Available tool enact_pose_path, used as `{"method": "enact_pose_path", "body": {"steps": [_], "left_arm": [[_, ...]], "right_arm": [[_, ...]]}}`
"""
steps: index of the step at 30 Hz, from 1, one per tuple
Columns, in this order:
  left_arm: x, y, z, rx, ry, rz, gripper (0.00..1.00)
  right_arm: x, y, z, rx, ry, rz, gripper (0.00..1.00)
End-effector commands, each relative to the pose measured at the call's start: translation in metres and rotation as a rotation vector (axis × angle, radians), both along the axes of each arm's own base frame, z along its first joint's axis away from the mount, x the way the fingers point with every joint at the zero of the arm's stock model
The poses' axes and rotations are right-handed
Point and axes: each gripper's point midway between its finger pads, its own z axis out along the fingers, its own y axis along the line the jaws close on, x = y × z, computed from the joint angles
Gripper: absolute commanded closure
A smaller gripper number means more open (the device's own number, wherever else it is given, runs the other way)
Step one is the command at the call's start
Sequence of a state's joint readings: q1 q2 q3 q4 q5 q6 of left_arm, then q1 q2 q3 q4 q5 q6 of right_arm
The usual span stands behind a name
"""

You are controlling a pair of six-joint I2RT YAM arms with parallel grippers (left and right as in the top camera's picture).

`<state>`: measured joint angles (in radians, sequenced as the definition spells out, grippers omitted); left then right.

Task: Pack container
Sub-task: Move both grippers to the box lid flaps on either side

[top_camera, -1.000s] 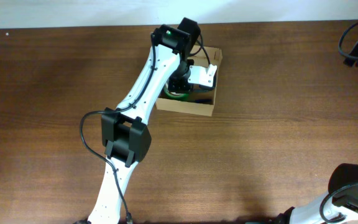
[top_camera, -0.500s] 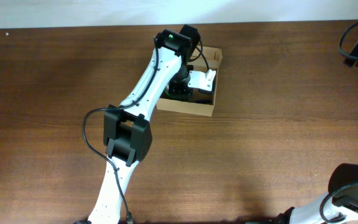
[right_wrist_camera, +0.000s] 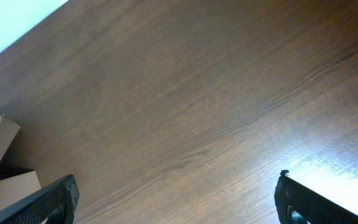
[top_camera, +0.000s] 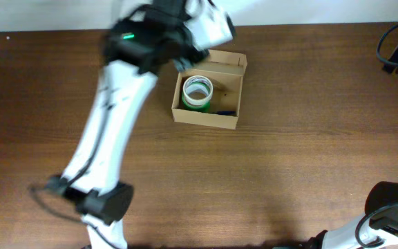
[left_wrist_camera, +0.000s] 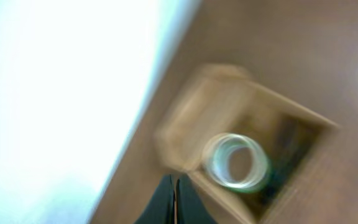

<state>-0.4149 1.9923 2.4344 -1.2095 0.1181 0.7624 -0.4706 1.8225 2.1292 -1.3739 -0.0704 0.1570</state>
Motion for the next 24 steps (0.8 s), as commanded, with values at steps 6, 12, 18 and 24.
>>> {"method": "enact_pose_path", "body": {"steps": [6, 12, 18, 24], "left_arm": [[0.064, 0.185, 0.002, -0.343, 0.059, 0.896, 0.98], [0.092, 0.210, -0.074, -0.454, 0.304, 0.894, 0.98], [0.115, 0.197, -0.162, -0.445, 0.484, 0.895, 0.98], [0.132, 0.167, -0.217, -0.564, 0.632, 0.865, 0.98]], "right_arm": [[0.039, 0.024, 0.023, 0.128, -0.208, 0.113, 0.01], [0.060, 0.065, 0.018, 0.286, -0.251, 0.243, 0.83], [0.092, 0.134, -0.046, 0.485, -0.110, 0.388, 0.96], [0.114, 0.192, -0.133, 0.623, 0.076, 0.436, 0.96]]}}
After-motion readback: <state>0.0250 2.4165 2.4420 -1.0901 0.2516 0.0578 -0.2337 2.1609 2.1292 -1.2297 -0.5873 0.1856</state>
